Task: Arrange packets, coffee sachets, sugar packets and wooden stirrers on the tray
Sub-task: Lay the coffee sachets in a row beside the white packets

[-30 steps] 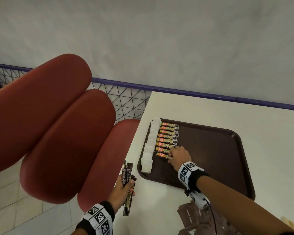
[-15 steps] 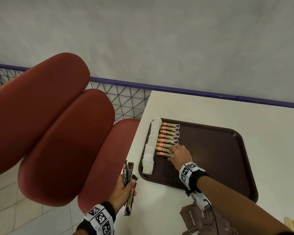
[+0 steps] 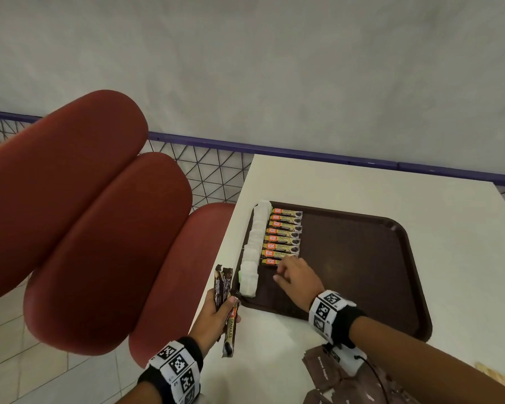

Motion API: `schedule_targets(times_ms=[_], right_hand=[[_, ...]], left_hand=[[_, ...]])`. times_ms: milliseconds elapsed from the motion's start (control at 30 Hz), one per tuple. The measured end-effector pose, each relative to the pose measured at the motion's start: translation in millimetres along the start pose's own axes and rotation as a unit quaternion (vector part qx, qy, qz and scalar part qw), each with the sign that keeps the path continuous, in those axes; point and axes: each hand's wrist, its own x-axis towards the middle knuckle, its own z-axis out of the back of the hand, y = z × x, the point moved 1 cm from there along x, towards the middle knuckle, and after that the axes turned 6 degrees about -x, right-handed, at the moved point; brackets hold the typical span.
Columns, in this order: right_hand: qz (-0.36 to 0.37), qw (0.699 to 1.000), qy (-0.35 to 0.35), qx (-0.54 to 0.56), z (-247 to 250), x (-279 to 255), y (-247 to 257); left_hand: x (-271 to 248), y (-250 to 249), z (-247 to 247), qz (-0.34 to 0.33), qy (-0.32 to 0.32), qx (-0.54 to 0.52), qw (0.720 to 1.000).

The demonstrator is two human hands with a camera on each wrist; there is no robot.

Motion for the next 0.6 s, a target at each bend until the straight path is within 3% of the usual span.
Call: schedule_targets(times_ms=[167, 367, 600], right_hand=[[0.057, 0.991, 0.117, 0.036, -6.0, -30.9, 18.8], [0.082, 0.976, 0.194, 0.052, -12.9, -48.3, 33.8], [-0.023, 0.956, 0.189, 0.222, -9.5, -48.7, 23.0]], left_hand=[[2.6, -3.0, -17.3, -0.03, -0.01, -0.004, 0.999], [5.2, -5.4, -33.5, -0.068, -0.034, 0.008, 0.997], [2.5, -9.6, -38.7, -0.069, -0.045, -0.061, 0.995]])
